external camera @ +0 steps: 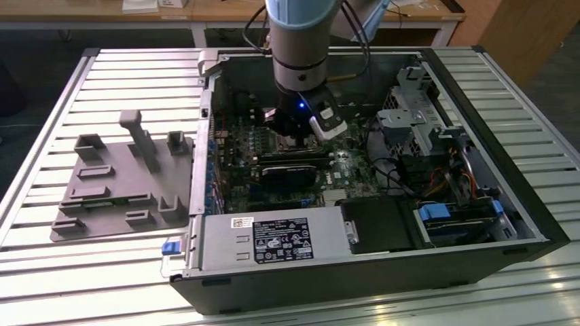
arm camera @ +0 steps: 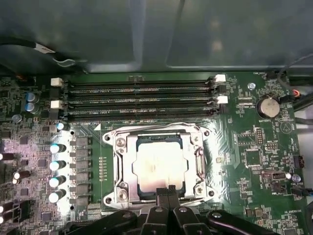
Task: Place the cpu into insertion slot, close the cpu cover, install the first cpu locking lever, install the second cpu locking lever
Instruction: 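Install the second cpu locking lever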
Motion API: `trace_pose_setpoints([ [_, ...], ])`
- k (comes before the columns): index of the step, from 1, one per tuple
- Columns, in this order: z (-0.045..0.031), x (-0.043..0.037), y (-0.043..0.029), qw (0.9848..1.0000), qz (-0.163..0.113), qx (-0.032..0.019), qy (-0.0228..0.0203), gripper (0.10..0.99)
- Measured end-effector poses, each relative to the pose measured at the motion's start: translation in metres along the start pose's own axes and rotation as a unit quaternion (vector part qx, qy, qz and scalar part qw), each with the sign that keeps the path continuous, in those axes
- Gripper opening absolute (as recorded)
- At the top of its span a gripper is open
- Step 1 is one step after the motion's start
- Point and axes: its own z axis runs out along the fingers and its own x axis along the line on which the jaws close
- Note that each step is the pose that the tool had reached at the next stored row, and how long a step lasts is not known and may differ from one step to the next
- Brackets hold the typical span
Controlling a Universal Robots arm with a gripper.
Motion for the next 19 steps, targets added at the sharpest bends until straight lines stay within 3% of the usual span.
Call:
trace_pose_setpoints([
  [1,0.0005,0.0002,0.0031,1.0,0.0,0.0036,-0.0002,0.106],
  [5,0.0022,0.001,0.0155,1.0,-0.001,0.007,-0.0005,0.106],
  [8,0.0033,0.0016,0.0235,0.9999,-0.001,0.0131,-0.0007,0.106],
  [11,0.0016,0.0016,0.0253,0.9998,-0.002,0.0188,-0.001,0.106],
  [19,-0.0089,0.0007,0.0287,0.9997,-0.002,0.0237,-0.0019,0.106],
])
